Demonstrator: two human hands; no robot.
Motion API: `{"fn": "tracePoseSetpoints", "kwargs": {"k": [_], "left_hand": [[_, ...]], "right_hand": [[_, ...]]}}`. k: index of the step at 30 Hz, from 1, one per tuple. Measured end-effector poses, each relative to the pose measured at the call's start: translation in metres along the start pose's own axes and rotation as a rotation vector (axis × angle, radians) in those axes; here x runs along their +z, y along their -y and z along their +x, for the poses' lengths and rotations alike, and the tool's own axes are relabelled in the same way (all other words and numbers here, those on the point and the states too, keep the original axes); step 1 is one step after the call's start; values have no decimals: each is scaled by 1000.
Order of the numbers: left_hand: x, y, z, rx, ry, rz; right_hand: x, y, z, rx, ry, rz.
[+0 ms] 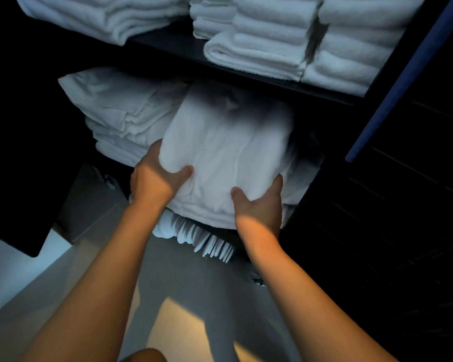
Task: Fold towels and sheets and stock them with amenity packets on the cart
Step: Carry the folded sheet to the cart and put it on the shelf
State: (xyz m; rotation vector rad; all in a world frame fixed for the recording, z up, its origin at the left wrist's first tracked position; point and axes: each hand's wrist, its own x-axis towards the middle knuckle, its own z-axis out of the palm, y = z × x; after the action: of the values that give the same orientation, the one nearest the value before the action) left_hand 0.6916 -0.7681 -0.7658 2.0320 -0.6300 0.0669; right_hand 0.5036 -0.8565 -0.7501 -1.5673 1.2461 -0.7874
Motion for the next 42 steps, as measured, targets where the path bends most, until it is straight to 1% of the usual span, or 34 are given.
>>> {"fn": "tracePoseSetpoints", "kwargs": {"k": [2,3,7,12,15,18,20,21,23,26,28,29,30,31,32,33,34,35,37,39,42], "left_hand": [[1,-17,-10,107,-72,1],[1,-23,-11,132,-93,4],[1,-36,-7,140,-121,-3],[8,-55,15,185,-177,-74],[20,-65,36,182,-177,-68],[39,-74,63,173,-97,-45],[48,-71,82,104,26,88],[50,-67,89,53,87,136],[47,-52,92,-15,151,165],[40,-30,82,-85,183,138],[40,-28,75,-137,178,183],[41,-31,72,-86,134,257],[42,-36,69,30,71,332],[43,-42,65,188,22,390],[44,-48,61,345,18,428],[46,-53,57,469,61,445],[49,-56,54,543,135,447],[51,-57,53,571,219,446],[51,-53,56,576,337,450],[47,-44,64,597,369,453],[43,-27,75,629,395,468]], "right_hand": [[0,8,1,-60,-17,-7],[0,11,2,-90,-20,0],[-5,21,6,-184,-32,63],[-13,34,27,-290,-82,132],[-14,40,47,-310,-112,129],[-14,39,73,-165,-151,124],[-13,31,85,-42,-171,106],[-12,27,87,-10,-178,84],[-8,21,87,-13,-188,34],[-9,18,87,-14,-173,-15],[-13,17,84,-32,-184,-92],[-15,16,81,-82,-202,-156],[-15,15,77,-161,-221,-250],[-15,15,74,-253,-236,-371],[-14,16,70,-338,-247,-495],[-13,17,68,-412,-260,-601],[-12,18,67,-476,-266,-681],[-11,19,66,-536,-253,-736],[-8,21,63,-657,-145,-793],[-5,21,62,-764,-7,-802],[-9,18,72,-799,85,-874]]}}
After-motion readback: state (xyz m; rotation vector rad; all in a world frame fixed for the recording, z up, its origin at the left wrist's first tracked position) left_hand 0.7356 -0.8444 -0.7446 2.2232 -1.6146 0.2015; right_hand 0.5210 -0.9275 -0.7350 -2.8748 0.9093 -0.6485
